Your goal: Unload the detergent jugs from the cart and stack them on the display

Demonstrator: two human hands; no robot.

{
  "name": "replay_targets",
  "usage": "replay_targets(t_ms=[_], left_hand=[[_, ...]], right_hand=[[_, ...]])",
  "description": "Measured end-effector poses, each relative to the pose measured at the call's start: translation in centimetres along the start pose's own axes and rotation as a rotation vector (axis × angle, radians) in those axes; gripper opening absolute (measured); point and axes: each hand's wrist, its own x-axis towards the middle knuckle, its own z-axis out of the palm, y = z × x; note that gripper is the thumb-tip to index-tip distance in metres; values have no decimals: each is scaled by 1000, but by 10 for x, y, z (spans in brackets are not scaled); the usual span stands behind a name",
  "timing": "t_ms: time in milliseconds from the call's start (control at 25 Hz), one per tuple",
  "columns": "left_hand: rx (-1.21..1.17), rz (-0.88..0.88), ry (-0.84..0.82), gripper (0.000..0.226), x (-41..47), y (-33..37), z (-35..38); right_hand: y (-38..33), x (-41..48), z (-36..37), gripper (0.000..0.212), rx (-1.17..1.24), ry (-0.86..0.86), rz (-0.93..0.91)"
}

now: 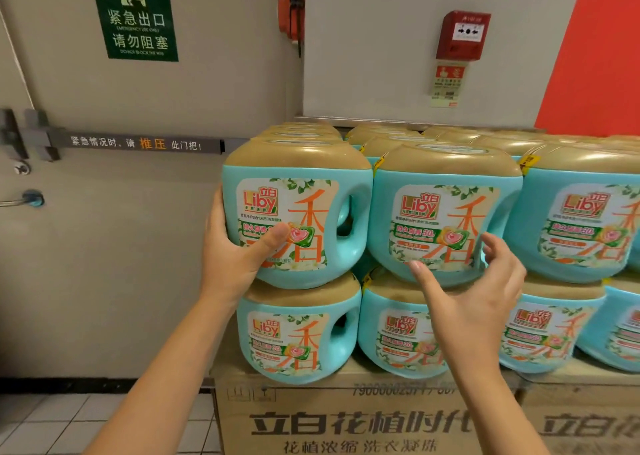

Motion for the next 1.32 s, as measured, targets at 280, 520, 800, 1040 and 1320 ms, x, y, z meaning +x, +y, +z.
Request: replay_targets(t_ms=[280,520,800,1040,1320], left_hand=[[192,15,50,117,-5,1,0],[163,-2,54,118,-10,1,2],[206,4,209,108,-29,1,15],[170,1,242,92,-41,1,16],[318,81,316,45,-84,-10,8]], right_hand=[[16,15,0,89,102,-52,17],[20,17,-3,87,125,-60,22],[19,16,-3,92,76,-89,1],[17,16,-6,95,48,-153,13],[23,-5,-33,48,37,-47,-140]])
